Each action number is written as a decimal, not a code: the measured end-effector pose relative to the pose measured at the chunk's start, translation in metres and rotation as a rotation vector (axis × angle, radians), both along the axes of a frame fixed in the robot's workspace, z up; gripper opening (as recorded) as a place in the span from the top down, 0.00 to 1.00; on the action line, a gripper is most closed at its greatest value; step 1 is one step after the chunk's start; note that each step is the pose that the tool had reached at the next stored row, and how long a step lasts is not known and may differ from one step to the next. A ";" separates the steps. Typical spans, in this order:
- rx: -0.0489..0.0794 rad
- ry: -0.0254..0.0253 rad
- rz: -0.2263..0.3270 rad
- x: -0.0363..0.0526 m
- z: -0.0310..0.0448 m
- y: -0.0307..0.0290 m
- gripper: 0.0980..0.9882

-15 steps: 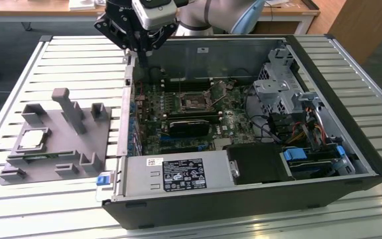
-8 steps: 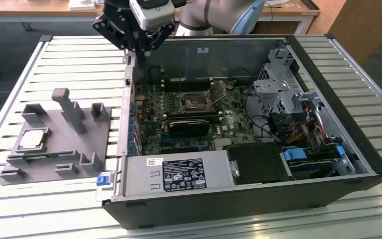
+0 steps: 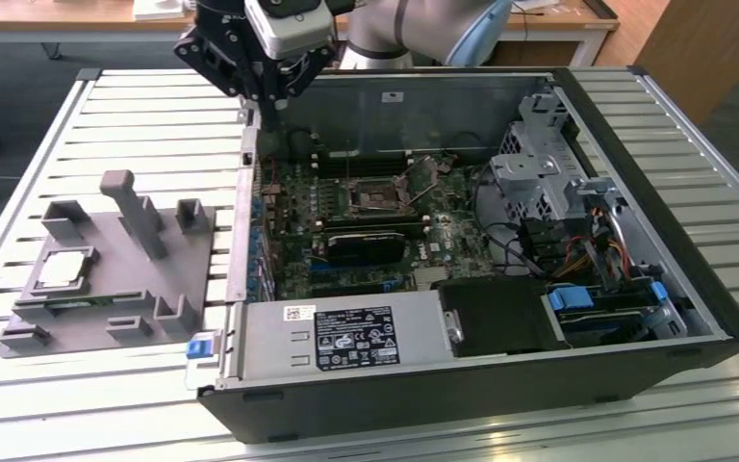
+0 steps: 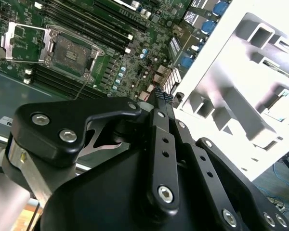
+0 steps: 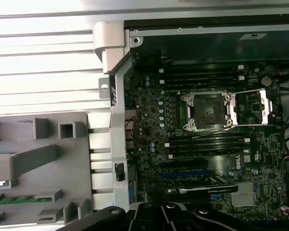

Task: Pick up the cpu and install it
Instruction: 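Reach for the cpu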

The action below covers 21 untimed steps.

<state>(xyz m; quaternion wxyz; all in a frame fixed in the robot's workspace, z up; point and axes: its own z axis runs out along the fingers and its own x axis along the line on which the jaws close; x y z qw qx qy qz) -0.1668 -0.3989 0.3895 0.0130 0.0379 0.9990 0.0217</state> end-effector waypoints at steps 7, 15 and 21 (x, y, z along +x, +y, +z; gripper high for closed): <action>0.000 0.0002 0.000 -0.0030 -0.0007 0.0000 0.99; 0.000 0.0013 0.000 -0.0054 -0.0020 0.0000 0.99; 0.000 0.0023 0.000 -0.0077 -0.0031 0.0000 0.99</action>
